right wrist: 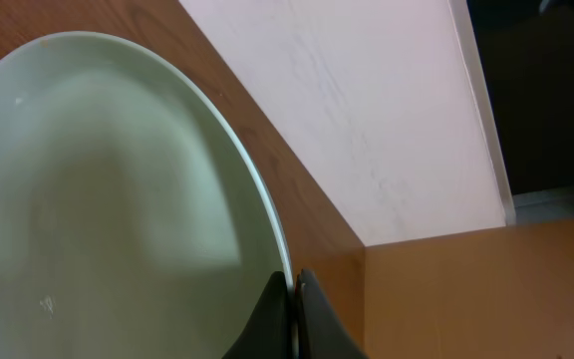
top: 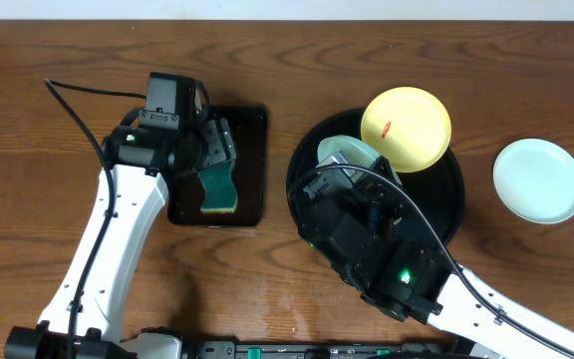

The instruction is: Clean dirty plates on tray and stack at the side

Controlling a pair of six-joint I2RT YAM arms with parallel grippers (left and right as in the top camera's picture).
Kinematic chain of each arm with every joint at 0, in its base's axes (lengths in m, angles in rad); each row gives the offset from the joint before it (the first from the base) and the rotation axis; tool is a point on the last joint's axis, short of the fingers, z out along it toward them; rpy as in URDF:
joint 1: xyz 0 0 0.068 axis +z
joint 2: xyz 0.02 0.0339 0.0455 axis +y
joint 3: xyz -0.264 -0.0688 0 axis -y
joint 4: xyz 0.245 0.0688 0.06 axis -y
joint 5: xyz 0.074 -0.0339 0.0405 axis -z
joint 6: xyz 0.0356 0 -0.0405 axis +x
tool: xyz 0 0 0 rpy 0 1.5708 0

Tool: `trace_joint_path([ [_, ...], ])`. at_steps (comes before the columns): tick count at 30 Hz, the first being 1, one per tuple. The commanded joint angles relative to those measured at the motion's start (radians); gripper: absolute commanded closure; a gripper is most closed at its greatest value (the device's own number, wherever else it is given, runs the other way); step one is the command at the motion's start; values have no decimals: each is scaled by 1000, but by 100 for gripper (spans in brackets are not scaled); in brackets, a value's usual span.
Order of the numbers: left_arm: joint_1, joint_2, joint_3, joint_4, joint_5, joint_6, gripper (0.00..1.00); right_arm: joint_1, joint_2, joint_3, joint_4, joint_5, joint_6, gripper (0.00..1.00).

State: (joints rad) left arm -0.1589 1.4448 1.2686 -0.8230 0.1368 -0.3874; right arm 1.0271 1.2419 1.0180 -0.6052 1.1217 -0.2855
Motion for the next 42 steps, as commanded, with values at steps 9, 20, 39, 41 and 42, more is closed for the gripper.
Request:
trace_joint_path([
  [9, 1, 3, 16, -2, 10, 10, 20, 8, 2, 3, 5, 47, -11, 99],
  [20, 1, 3, 16, -2, 10, 10, 20, -84, 26, -1, 57, 208, 72, 99],
  [39, 1, 3, 16, -2, 10, 10, 20, -82, 51, -1, 140, 67, 10, 99],
  [41, 1, 3, 16, -2, 10, 10, 20, -82, 48, -1, 104, -11, 14, 99],
  [42, 1, 3, 16, -2, 10, 10, 20, -86, 48, -1, 93, -12, 41, 99],
])
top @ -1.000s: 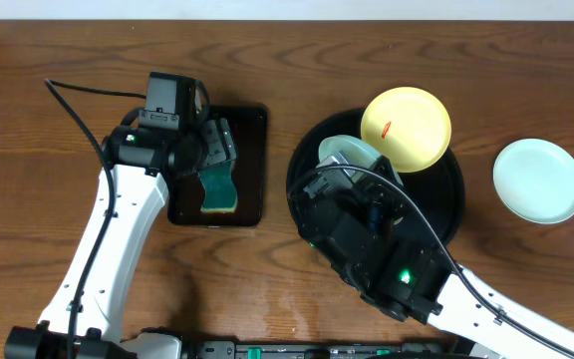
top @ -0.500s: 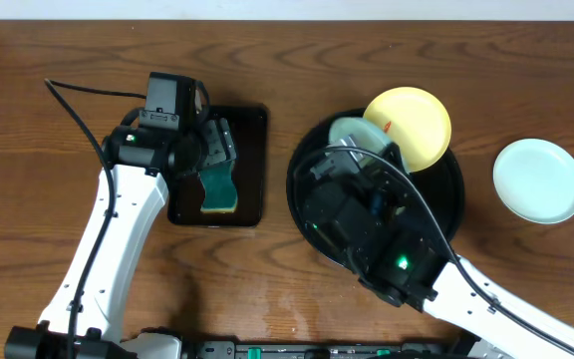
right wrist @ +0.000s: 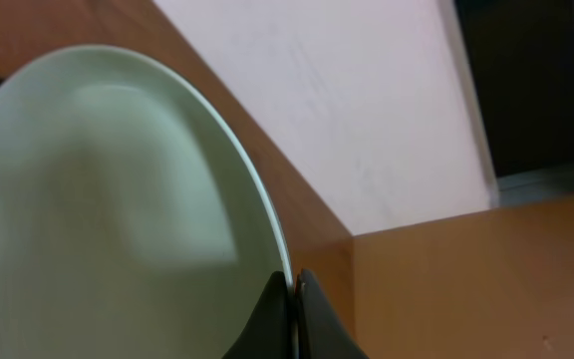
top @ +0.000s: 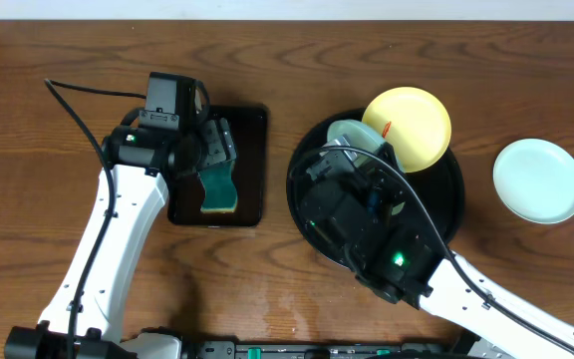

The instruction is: Clean dirty plates on tray and stack at the side

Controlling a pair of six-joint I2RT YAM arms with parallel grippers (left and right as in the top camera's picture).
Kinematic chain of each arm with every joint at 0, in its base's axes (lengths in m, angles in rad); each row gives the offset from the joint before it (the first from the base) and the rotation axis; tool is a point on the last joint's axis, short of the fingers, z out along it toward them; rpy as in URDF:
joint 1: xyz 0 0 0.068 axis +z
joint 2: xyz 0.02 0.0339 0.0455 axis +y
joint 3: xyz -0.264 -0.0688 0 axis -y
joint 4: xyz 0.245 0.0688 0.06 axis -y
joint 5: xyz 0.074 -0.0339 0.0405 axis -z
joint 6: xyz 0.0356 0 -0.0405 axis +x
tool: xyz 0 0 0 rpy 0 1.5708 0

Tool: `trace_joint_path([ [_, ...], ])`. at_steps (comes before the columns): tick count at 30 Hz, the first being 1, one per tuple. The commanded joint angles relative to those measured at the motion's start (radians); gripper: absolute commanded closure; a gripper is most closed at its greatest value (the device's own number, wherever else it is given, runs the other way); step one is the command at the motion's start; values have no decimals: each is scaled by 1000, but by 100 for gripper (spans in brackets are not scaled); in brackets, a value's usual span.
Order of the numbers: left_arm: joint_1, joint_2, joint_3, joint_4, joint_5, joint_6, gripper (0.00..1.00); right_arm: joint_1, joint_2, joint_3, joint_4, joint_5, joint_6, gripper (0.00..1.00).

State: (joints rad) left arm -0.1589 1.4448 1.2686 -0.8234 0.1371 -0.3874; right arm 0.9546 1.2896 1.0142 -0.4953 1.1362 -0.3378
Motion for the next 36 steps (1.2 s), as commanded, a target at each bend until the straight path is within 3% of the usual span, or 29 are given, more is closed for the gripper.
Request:
trace_joint_path([
  [1, 1, 3, 16, -2, 9, 10, 19, -23, 1, 3, -25, -27, 126, 99],
  [4, 1, 3, 16, -2, 9, 10, 19, -82, -2, 3, -54, -82, 309, 99],
  [10, 1, 3, 16, -2, 9, 10, 19, -332, -18, 3, -193, -546, 724, 99],
  [15, 1, 3, 16, -2, 9, 10, 20, -683, -55, 3, -212, -951, 752, 99],
  [20, 1, 3, 16, -2, 9, 10, 20, -1060, -62, 3, -213, -1207, 752, 99],
  [28, 1, 3, 16, -2, 9, 10, 20, -1509, 3, 3, -200, -1202, 755, 99],
  [36, 1, 3, 16, -2, 9, 10, 20, -1663, 191, 3, -177, -1082, 776, 99],
])
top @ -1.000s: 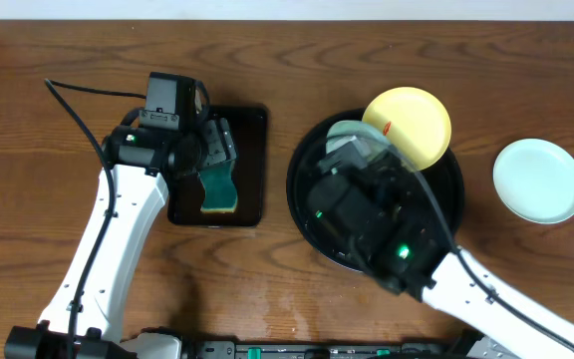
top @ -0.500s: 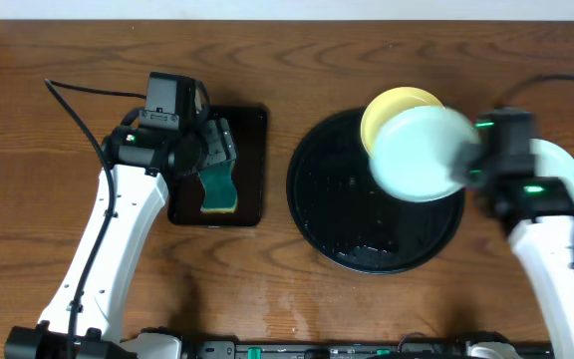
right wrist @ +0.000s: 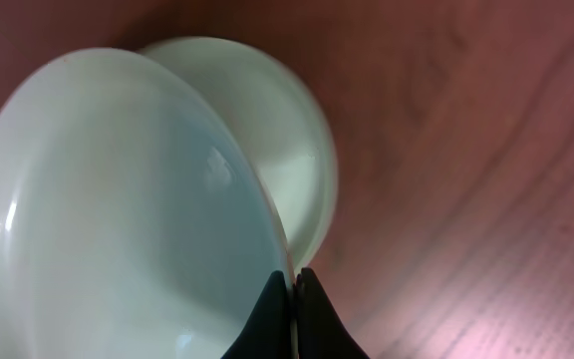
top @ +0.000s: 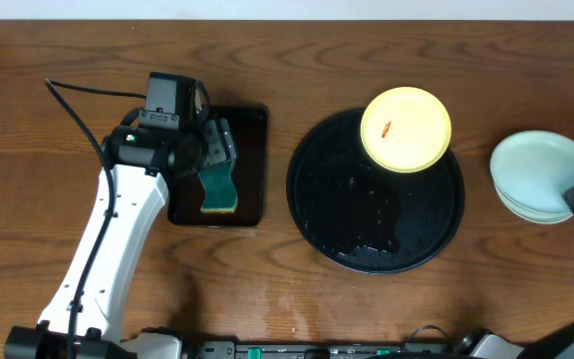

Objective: Clean dirty plates on tray and stack at the side
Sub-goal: 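Set the mint plate onto the first mint plate and release, then move the right gripper to the yellow plate's rim on the round tray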

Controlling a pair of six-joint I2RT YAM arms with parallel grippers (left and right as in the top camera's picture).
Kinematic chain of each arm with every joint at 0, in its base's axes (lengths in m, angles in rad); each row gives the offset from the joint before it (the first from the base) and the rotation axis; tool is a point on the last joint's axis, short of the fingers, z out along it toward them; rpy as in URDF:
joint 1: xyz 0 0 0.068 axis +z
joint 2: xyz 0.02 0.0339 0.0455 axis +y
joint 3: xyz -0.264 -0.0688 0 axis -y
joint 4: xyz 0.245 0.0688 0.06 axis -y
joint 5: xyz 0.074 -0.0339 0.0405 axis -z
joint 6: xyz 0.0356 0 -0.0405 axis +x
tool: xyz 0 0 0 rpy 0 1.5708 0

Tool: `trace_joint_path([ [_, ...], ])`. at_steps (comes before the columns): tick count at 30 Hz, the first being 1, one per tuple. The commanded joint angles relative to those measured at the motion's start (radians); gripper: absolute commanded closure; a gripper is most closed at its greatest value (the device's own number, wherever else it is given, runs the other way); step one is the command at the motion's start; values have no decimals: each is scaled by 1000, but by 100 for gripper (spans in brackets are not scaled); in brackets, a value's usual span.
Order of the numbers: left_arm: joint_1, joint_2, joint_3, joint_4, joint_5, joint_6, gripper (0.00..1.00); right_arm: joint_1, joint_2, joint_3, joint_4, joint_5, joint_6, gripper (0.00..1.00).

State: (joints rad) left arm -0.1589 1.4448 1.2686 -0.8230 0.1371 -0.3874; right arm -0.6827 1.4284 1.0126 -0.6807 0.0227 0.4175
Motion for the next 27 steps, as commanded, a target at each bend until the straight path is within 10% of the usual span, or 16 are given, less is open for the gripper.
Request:
trace_joint_path([
  [1, 1, 3, 16, -2, 9, 10, 20, -30, 76, 5, 19, 22, 19, 99],
  [9, 1, 3, 16, -2, 9, 10, 20, 1, 89, 6, 180, -447, -184, 40],
  [16, 1, 3, 16, -2, 9, 10, 20, 278, -11, 6, 112, -533, -346, 46],
  [27, 1, 3, 16, -2, 9, 10, 20, 659, 273, 6, 357, 29, -348, 49],
])
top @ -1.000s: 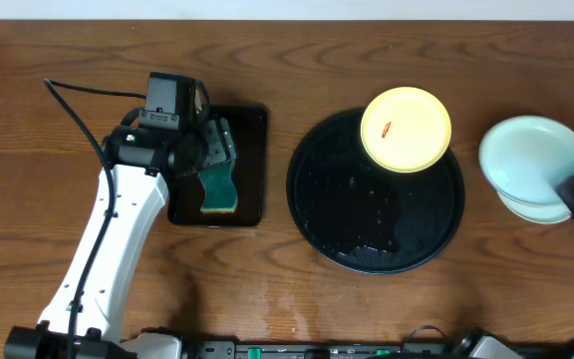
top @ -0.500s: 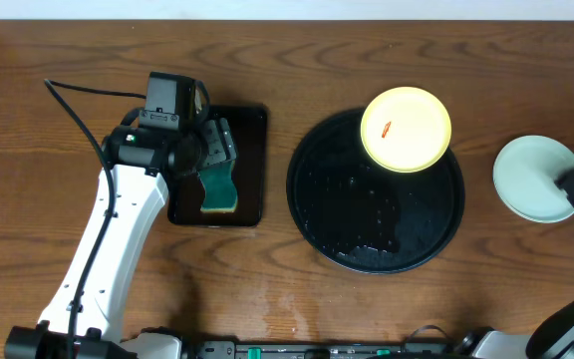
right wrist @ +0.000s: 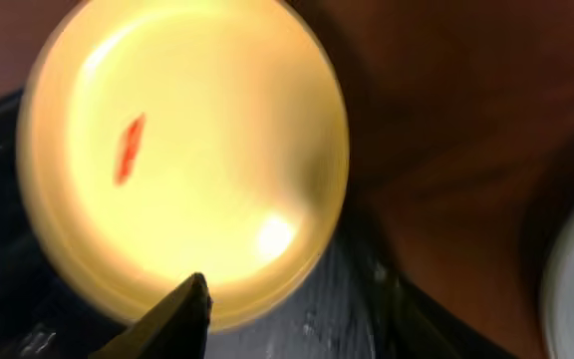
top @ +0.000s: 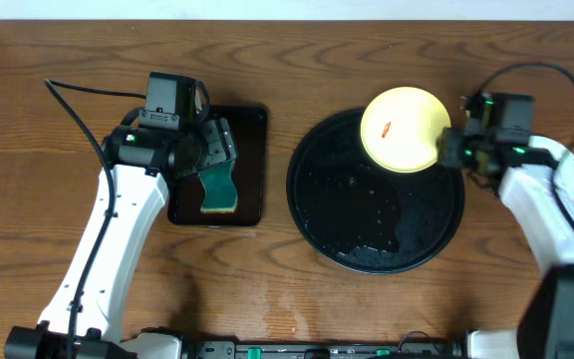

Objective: Clean dirty plates on tray and stack at the side
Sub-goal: 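Move the right gripper to the yellow plate's rim on the round tray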

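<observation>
A yellow plate (top: 405, 128) with a red smear (right wrist: 128, 148) lies on the back right rim of the round black tray (top: 367, 229). My right gripper (top: 450, 150) stands open at the plate's right edge; in the right wrist view the gripper (right wrist: 292, 311) has one finger (right wrist: 182, 314) over the plate's near rim. The pale green plates show only as a sliver at the right, under my right arm. My left gripper (top: 212, 158) is shut on a green sponge (top: 219, 189) hanging over the small black tray (top: 252, 130).
The wet round tray holds nothing but the yellow plate. Bare wooden table (top: 267, 289) lies in front of both trays. A black cable (top: 78, 100) runs along the left arm.
My right gripper has let go of the pale green plate at the right side. It is now open and has moved left to the yellow plate's edge. The left arm is unchanged.
My right gripper was shut on a pale green plate, held tilted over the round tray for two moments. Then it held that plate over the other pale green plate at the right. Now it is open at the yellow plate, the green plates left at the side.
</observation>
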Controlling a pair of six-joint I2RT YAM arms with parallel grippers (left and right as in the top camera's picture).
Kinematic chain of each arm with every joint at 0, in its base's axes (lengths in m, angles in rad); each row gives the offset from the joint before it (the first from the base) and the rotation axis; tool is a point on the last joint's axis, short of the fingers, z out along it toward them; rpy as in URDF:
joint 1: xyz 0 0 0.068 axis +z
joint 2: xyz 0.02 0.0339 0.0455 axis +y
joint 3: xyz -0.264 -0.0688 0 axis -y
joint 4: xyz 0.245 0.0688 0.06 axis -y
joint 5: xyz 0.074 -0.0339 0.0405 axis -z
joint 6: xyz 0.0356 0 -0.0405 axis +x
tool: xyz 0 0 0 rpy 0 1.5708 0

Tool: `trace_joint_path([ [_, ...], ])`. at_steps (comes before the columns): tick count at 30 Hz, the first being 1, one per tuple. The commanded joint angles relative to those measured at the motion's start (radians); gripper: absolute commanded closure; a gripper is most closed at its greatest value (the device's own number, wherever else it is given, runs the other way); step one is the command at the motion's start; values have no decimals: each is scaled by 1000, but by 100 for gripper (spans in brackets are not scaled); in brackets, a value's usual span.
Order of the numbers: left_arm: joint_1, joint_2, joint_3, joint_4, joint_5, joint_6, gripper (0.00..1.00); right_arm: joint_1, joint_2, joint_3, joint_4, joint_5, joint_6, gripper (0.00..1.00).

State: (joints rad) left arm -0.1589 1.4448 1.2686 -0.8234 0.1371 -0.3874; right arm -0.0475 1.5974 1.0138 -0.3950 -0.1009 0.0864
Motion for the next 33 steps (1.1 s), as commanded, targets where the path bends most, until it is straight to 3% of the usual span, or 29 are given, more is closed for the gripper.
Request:
trace_joint_path([
  [1, 1, 3, 16, -2, 9, 10, 19, 24, 126, 5, 93, 152, -16, 50],
  [5, 1, 3, 16, -2, 9, 10, 20, 23, 224, 5, 169, 145, -12, 54],
  [8, 1, 3, 16, -2, 9, 10, 20, 23, 256, 5, 176, 140, -12, 86],
  [10, 1, 3, 16, -2, 9, 10, 20, 23, 254, 5, 165, 124, -12, 99],
  [21, 1, 3, 16, -2, 9, 10, 20, 68, 30, 5, -129, 8, 86, 99],
  [27, 1, 3, 16, -2, 9, 10, 20, 152, 2, 5, -277, -17, 141, 99],
  [28, 1, 3, 16, -2, 9, 10, 20, 162, 5, 5, -275, 26, 139, 95],
  [29, 1, 3, 16, -2, 9, 10, 19, 166, 9, 5, -263, 66, 122, 84],
  [30, 1, 3, 16, -2, 9, 10, 20, 167, 18, 5, -223, 115, 63, 61],
  [33, 1, 3, 16, -2, 9, 10, 19, 148, 45, 5, -129, 140, -40, 50],
])
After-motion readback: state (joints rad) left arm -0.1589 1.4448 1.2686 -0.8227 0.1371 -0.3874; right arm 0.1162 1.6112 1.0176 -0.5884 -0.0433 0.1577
